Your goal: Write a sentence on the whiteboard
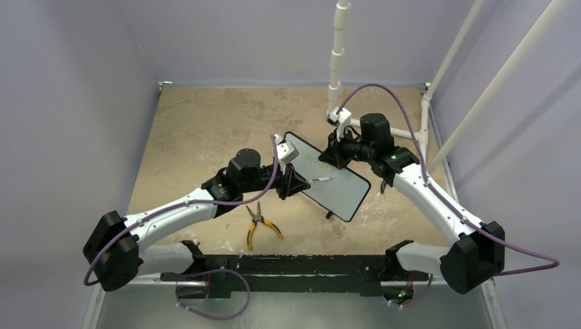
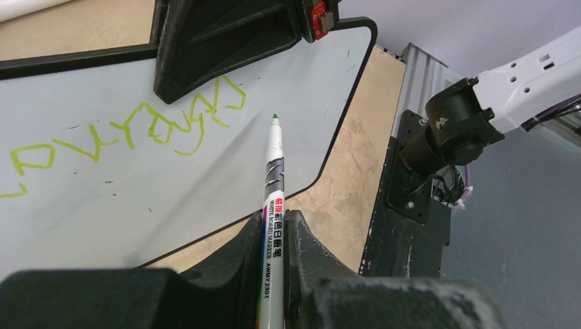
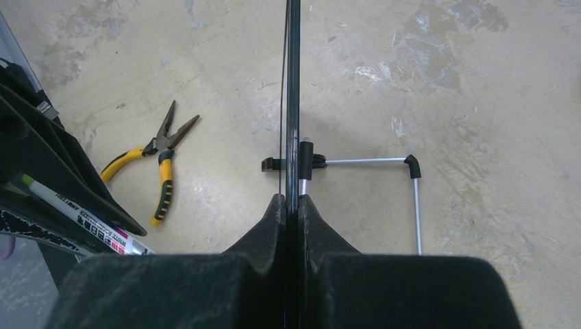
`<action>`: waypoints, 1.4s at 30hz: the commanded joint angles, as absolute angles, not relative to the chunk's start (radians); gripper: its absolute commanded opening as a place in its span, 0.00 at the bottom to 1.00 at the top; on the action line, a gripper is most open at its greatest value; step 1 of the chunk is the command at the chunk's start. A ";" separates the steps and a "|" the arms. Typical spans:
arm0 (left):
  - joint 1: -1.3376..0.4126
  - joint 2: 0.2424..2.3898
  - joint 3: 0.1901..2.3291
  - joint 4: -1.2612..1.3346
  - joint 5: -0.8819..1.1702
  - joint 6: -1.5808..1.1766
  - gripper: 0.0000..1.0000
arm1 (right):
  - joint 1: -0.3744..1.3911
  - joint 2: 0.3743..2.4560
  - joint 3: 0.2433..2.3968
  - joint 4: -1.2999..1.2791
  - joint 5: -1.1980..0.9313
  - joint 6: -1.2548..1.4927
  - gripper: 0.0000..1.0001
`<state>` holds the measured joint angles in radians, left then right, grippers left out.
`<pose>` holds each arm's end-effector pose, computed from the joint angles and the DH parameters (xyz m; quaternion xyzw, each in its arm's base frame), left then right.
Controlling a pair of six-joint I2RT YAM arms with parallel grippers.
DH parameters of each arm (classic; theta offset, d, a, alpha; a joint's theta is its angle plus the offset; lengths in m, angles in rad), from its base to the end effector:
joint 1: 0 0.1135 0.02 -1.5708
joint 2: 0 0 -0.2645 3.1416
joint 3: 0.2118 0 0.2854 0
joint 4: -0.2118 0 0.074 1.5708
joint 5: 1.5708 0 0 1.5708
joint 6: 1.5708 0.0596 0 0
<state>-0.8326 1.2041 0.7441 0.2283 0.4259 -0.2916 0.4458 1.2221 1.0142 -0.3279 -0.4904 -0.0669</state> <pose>0.2016 -0.2582 0.2608 0.3312 0.7035 -0.4635 0.4250 0.2801 0.1650 0.2986 -0.3299 0.7851 0.2976 0.4316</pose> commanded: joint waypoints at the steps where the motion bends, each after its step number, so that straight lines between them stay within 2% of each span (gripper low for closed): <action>1: -0.844 1.179 0.767 0.210 0.415 -0.236 0.00 | 0.459 1.206 1.008 -0.314 -0.514 -0.060 0.00; 14: -0.929 1.236 0.816 0.245 0.347 -0.225 0.00 | 0.460 1.201 1.005 -0.310 -0.512 -0.057 0.00; 42: -0.933 1.329 0.858 0.311 0.268 -0.278 0.00 | 0.462 1.203 1.005 -0.310 -0.522 -0.057 0.00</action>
